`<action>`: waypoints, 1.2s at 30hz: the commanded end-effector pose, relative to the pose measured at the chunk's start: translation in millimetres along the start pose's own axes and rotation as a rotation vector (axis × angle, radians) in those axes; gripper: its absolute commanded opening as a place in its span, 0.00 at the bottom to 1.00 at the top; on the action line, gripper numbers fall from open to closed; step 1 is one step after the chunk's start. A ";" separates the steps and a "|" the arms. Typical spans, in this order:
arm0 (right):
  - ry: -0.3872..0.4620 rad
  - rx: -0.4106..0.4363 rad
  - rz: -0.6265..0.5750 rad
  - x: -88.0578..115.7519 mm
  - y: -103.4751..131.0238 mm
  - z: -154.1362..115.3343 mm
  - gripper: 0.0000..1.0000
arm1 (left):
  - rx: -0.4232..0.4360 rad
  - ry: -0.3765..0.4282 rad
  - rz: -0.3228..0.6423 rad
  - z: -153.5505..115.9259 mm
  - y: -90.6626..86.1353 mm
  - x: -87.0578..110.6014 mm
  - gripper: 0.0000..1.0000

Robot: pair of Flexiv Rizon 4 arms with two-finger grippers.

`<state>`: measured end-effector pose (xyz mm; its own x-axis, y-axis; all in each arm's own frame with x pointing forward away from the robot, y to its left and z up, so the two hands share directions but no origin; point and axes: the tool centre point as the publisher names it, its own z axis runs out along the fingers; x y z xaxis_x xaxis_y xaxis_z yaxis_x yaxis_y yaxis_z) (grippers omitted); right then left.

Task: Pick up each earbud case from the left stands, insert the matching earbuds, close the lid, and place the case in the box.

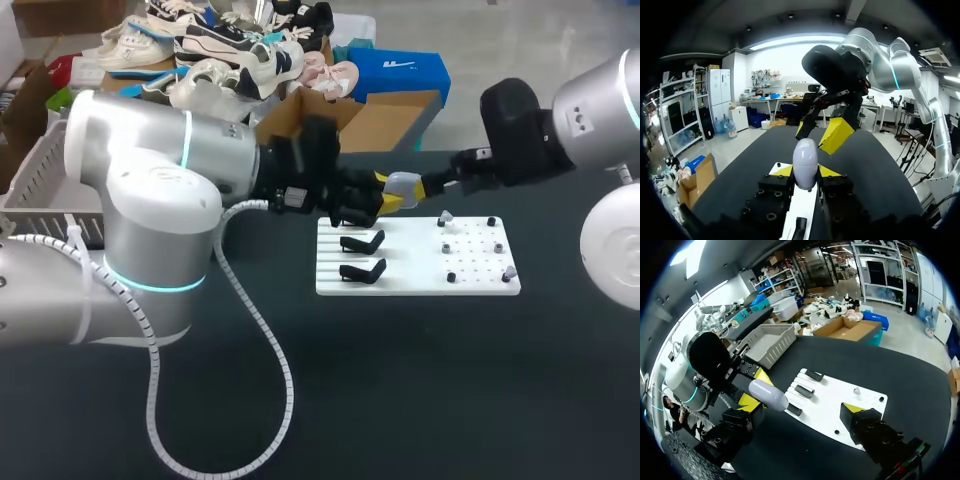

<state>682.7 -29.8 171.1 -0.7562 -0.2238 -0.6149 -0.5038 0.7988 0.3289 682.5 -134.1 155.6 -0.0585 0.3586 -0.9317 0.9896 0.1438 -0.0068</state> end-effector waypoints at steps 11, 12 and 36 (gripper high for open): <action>-0.018 0.040 0.005 1.3 0.5 -10.0 1.00 | 0.038 -0.018 0.039 -12.6 -13.1 7.9 0.00; -0.017 0.043 0.003 0.7 0.3 -10.9 1.00 | 0.043 -0.018 0.048 -13.3 -14.2 9.3 0.00; 0.053 0.202 0.085 46.7 -12.8 -25.7 1.00 | 0.047 -0.310 0.214 12.6 -22.5 10.6 0.00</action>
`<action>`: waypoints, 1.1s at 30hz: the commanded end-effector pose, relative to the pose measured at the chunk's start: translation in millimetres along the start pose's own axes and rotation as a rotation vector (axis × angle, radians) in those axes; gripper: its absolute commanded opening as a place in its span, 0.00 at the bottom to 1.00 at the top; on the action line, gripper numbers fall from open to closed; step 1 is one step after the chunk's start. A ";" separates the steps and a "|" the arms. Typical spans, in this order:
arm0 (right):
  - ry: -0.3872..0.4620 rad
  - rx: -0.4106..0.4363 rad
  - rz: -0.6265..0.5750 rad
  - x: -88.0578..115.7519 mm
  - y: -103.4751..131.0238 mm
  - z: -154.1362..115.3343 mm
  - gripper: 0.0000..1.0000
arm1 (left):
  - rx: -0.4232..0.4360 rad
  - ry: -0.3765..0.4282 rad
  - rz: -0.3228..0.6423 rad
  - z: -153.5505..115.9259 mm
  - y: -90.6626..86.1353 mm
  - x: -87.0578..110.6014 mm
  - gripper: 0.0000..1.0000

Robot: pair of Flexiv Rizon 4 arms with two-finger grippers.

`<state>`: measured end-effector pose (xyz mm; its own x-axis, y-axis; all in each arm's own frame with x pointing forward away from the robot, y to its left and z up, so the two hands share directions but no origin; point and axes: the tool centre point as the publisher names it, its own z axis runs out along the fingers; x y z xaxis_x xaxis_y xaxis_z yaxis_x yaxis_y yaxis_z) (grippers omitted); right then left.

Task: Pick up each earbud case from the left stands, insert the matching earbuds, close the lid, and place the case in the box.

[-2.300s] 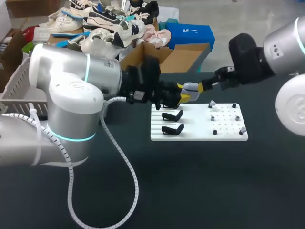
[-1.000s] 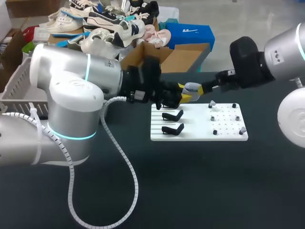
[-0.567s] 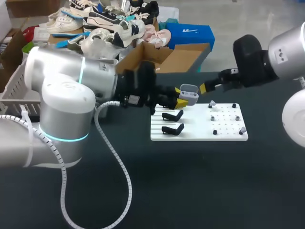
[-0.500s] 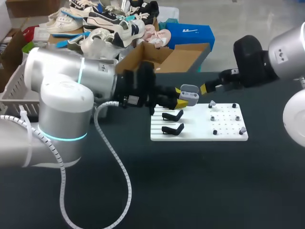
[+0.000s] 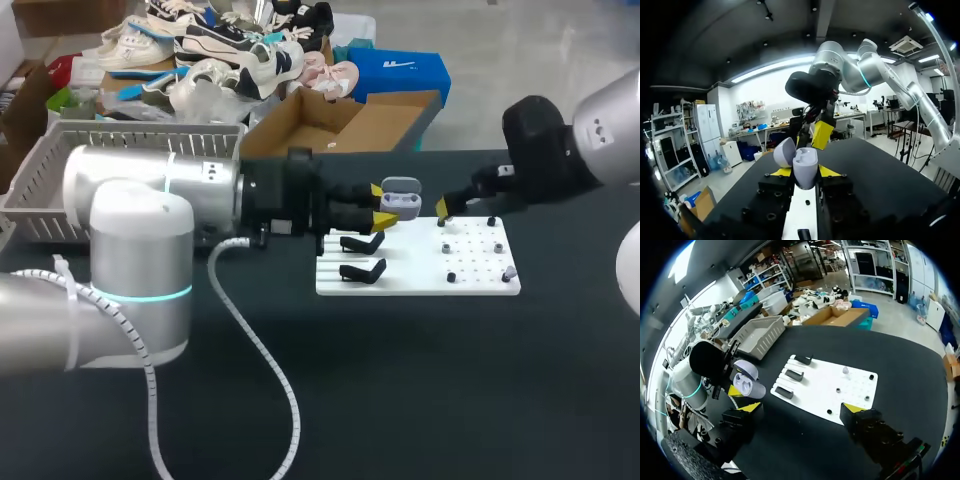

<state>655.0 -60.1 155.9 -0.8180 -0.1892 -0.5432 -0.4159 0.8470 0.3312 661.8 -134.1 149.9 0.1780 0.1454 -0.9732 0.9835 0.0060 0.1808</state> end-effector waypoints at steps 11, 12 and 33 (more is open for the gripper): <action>-0.023 0.153 0.028 24.9 -10.8 -15.0 1.00 | -0.093 -0.062 0.059 31.3 1.0 26.9 0.00; -0.023 0.153 0.028 25.7 -11.2 -15.3 1.00 | -0.092 -0.058 0.057 31.8 1.2 27.9 0.00; 0.152 0.248 0.037 41.8 -22.3 -13.5 1.00 | -0.097 -0.037 0.072 36.0 0.6 36.3 0.00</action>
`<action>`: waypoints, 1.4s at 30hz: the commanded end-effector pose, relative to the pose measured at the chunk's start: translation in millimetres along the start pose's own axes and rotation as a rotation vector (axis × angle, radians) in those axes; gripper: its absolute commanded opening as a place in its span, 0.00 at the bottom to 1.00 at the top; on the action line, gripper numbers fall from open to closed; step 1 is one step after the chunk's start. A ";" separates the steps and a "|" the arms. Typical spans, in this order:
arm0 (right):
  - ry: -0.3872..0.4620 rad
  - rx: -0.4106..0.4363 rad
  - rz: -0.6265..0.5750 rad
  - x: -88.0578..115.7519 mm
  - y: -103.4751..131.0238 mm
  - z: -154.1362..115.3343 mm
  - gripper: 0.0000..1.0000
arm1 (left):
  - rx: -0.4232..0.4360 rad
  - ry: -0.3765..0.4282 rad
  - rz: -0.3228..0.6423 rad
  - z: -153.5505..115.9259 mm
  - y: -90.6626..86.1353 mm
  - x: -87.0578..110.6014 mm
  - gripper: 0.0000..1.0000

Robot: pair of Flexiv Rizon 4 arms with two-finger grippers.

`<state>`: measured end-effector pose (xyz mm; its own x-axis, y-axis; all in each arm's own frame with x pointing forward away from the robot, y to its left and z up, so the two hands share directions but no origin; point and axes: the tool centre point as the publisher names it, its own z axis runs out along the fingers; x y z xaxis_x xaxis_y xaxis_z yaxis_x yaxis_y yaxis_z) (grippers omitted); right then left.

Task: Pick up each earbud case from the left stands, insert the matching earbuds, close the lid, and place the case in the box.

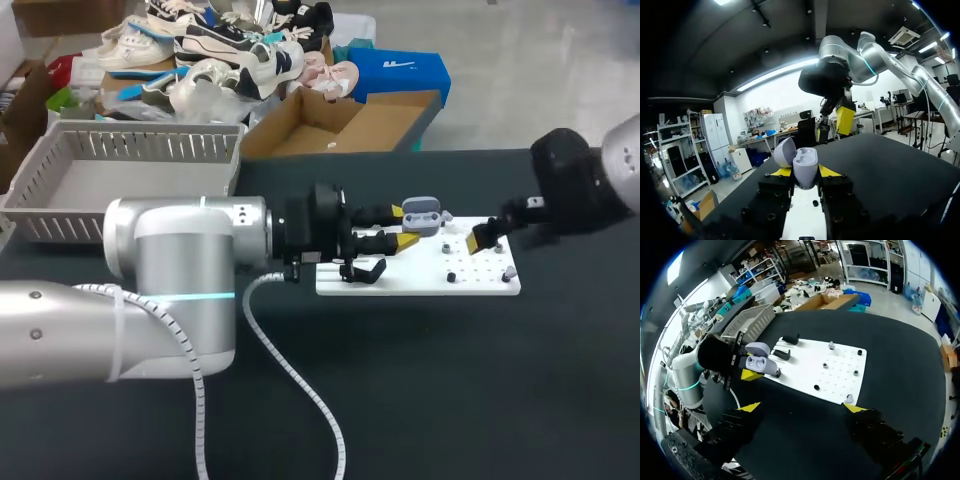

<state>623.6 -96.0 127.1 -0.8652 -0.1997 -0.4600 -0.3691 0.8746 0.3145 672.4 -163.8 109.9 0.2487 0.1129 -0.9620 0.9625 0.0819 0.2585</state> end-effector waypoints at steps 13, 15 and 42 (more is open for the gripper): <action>0.123 0.338 -0.050 24.2 -24.3 12.4 1.00 | -0.011 -0.001 0.002 0.3 -2.5 -0.3 0.00; 0.130 0.365 -0.075 27.8 -29.4 14.9 1.00 | -0.011 -0.001 0.002 0.3 -2.5 -0.3 0.00; 0.119 0.419 -0.281 23.9 -78.6 57.7 1.00 | -0.011 -0.001 0.002 0.3 -2.5 -0.3 0.00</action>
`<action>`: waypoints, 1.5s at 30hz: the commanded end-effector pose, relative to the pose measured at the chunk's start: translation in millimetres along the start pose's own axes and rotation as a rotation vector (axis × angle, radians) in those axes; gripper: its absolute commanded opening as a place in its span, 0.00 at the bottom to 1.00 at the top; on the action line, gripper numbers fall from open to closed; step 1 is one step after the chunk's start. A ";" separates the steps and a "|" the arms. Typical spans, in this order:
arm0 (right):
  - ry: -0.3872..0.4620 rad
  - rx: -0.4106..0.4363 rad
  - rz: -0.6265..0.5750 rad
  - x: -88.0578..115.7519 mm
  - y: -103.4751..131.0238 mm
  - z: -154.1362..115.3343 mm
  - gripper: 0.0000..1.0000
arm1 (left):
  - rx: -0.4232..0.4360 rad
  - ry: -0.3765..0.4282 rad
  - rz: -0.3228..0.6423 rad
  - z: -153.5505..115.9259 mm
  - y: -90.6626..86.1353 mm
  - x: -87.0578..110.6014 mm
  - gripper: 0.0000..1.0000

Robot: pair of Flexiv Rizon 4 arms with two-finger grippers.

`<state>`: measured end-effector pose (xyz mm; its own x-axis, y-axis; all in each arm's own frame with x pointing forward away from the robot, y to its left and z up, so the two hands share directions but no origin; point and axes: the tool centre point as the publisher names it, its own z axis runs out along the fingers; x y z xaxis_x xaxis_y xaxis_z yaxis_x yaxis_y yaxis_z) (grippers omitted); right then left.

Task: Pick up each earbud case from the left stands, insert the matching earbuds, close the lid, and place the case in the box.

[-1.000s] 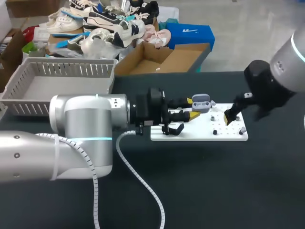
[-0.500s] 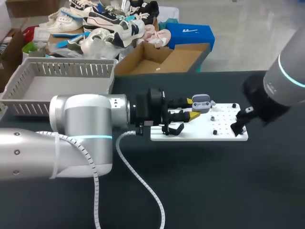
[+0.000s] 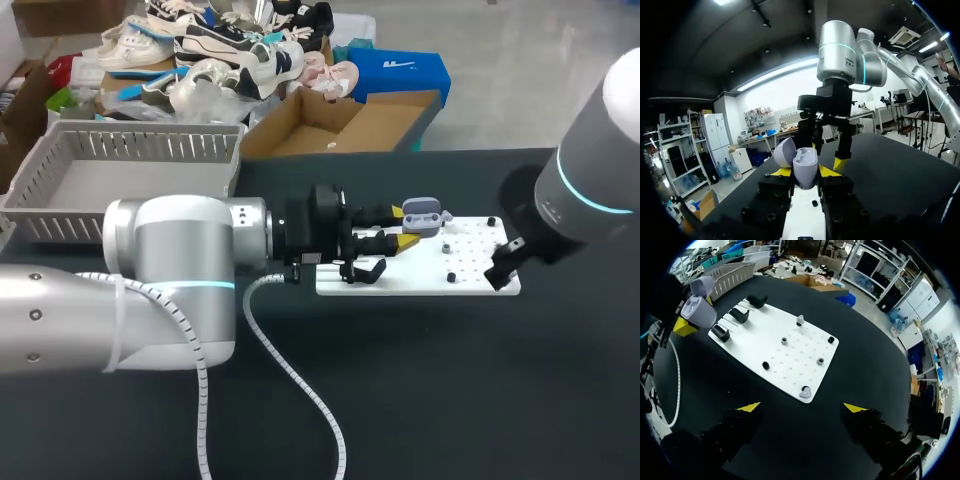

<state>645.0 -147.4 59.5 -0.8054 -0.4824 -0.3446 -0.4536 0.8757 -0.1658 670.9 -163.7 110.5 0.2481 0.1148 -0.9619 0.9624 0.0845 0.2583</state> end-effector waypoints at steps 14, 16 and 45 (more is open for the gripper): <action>-0.034 -0.008 0.023 -2.2 1.0 30.1 0.49 | -0.008 -0.003 0.002 0.6 -1.2 0.6 0.00; -0.032 -0.011 0.027 -1.0 1.3 31.6 0.48 | -0.008 -0.003 0.002 0.6 -1.2 0.6 0.00; -0.022 -0.042 0.022 -4.1 -4.4 45.3 0.31 | -0.008 -0.003 0.002 0.6 -1.2 0.6 0.00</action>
<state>664.9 -148.3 22.5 -0.8071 -0.4622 -0.3673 -0.4511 0.8842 -0.1215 670.5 -164.3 110.3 0.2488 0.1146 -0.9618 0.9619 0.0873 0.2592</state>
